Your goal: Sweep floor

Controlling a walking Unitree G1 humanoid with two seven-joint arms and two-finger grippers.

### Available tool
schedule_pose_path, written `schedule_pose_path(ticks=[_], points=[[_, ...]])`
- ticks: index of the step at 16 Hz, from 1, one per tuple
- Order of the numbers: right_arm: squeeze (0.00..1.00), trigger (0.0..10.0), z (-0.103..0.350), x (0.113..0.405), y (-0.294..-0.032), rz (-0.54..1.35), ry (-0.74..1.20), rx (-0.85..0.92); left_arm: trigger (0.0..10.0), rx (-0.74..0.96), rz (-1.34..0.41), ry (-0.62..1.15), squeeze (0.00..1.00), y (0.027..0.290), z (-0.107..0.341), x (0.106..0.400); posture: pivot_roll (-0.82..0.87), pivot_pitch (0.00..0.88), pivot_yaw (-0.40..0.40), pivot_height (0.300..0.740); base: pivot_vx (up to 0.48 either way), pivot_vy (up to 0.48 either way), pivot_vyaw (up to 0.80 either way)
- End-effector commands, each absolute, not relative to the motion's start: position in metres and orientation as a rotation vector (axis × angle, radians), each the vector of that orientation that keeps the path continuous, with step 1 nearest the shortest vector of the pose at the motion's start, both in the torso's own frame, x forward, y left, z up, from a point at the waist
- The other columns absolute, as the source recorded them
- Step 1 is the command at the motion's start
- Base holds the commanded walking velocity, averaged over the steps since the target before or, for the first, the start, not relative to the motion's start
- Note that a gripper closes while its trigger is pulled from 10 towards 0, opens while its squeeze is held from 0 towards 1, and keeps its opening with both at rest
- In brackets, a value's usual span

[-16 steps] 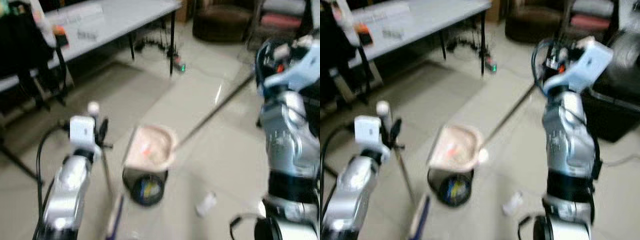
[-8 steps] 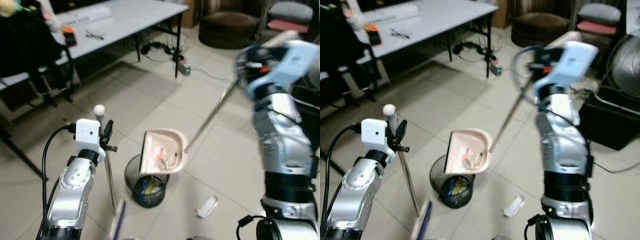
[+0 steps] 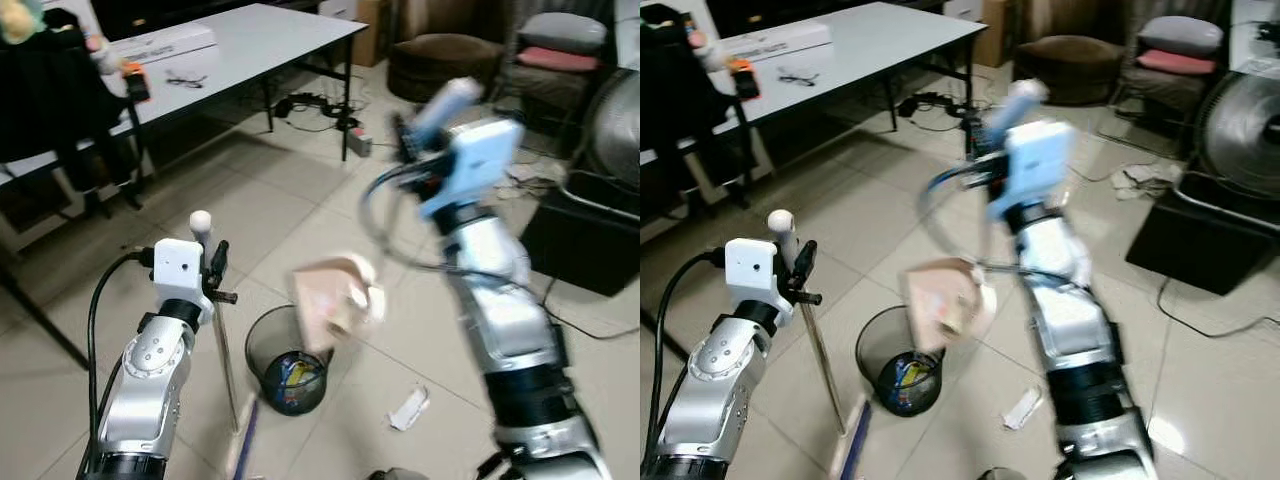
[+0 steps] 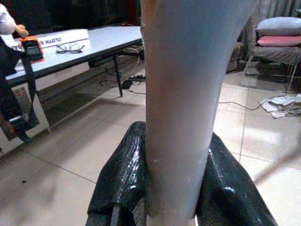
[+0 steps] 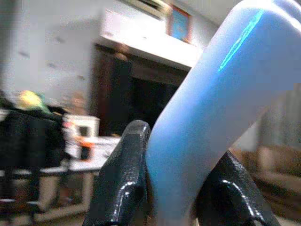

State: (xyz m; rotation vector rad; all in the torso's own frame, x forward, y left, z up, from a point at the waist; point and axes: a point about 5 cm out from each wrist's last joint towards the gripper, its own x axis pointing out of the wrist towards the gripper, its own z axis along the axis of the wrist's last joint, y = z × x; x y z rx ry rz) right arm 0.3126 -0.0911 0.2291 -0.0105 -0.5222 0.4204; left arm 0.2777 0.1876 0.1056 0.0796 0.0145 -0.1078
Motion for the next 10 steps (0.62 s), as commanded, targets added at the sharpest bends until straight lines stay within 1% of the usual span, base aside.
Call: schedule_pose_path(ticks=[1, 3, 5, 10], points=[[0.0, 10.0, 0.241, 0.304, -0.08, 0.486, -0.636, -0.027, 10.0, 0.09, -0.102, 0.004, 0.0, 0.189, 0.108, 0.278, -0.06, 0.005, 0.028, 0.74, 0.0, 0.0, 0.0], [0.0, 10.0, 0.24, 0.294, -0.063, 0.577, -0.678, -0.039, 10.0, 0.098, -0.102, -0.003, 0.0, 0.189, 0.109, 0.278, -0.05, 0.013, 0.027, 0.74, 0.0, 0.0, 0.0], [0.0, 10.0, 0.234, 0.285, -0.05, 0.672, -0.709, -0.128, 10.0, 0.094, -0.107, -0.001, 0.0, 0.188, 0.11, 0.278, -0.05, 0.015, 0.03, 0.74, 0.0, 0.0, 0.0], [0.0, 10.0, 0.223, 0.272, -0.034, 0.816, -0.756, -0.302, 10.0, 0.089, -0.126, 0.009, 0.0, 0.186, 0.109, 0.279, -0.05, 0.018, 0.035, 0.74, 0.0, 0.0, 0.0]])
